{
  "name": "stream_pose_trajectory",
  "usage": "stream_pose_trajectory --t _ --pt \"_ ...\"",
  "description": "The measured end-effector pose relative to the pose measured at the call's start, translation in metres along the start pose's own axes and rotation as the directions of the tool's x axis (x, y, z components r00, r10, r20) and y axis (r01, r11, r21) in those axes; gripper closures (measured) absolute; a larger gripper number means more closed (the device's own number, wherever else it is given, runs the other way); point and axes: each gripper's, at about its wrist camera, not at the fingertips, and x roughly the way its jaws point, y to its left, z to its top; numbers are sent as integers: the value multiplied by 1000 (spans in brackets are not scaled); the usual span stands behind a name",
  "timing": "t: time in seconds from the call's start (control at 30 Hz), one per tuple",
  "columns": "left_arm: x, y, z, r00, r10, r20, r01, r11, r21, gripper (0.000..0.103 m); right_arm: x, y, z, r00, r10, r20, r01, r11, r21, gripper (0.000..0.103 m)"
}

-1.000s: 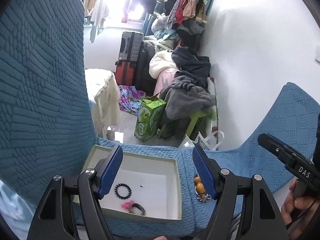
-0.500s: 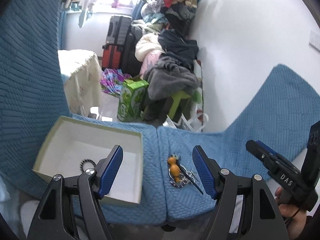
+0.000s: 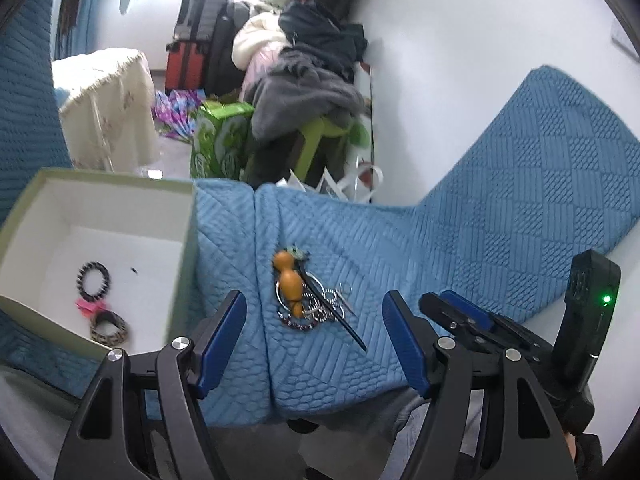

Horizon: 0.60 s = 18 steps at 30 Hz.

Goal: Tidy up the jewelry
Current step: 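Lower both grippers onto the orange gourd charm and keyrings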

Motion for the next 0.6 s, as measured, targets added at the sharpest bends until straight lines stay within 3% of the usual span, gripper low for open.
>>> stream_pose_trajectory --t 0.23,0.47,0.6 --pt "44 4 -5 997 -17 -72 14 999 -43 37 28 -22 -4 998 47 -52 -45 998 37 71" --pt "93 14 1 991 -31 -130 22 998 -66 55 76 -46 5 983 87 -164 -78 995 57 89" --pt "120 23 -1 987 -13 -159 -1 996 -85 55 108 -47 5 965 86 -249 -80 996 36 90"
